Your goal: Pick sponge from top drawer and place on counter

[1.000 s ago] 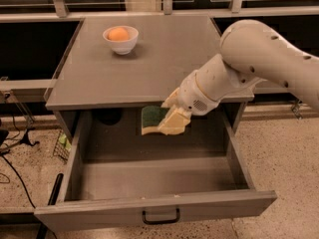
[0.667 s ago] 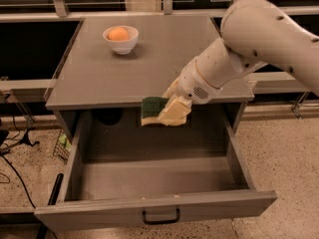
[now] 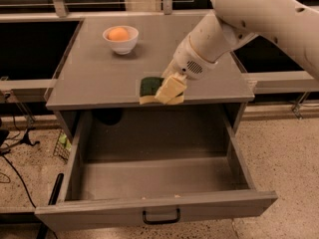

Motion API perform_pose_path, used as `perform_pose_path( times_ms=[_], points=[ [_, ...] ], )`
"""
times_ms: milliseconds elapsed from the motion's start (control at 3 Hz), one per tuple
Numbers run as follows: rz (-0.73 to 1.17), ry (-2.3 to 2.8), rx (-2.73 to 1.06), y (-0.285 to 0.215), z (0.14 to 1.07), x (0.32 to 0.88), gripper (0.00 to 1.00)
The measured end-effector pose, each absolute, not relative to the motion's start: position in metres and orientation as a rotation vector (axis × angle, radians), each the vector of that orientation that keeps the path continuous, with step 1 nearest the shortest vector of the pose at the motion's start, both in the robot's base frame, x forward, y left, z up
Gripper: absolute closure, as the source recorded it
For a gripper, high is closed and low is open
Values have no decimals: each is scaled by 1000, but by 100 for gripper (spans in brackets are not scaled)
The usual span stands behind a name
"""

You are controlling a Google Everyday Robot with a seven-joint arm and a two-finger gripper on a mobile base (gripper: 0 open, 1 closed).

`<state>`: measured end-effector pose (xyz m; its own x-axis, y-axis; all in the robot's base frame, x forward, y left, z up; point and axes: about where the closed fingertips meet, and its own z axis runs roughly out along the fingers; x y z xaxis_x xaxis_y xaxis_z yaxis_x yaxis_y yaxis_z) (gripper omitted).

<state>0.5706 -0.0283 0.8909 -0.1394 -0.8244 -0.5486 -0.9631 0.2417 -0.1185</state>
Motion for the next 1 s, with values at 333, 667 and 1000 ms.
perform_pose_path(
  times_ms=[333, 667, 1000],
  points=[
    [347, 2005, -1636, -21, 893, 605, 100],
    [342, 1981, -1650, -8, 891, 636, 100],
    [363, 1974, -1628, -1, 884, 658, 100]
  ],
)
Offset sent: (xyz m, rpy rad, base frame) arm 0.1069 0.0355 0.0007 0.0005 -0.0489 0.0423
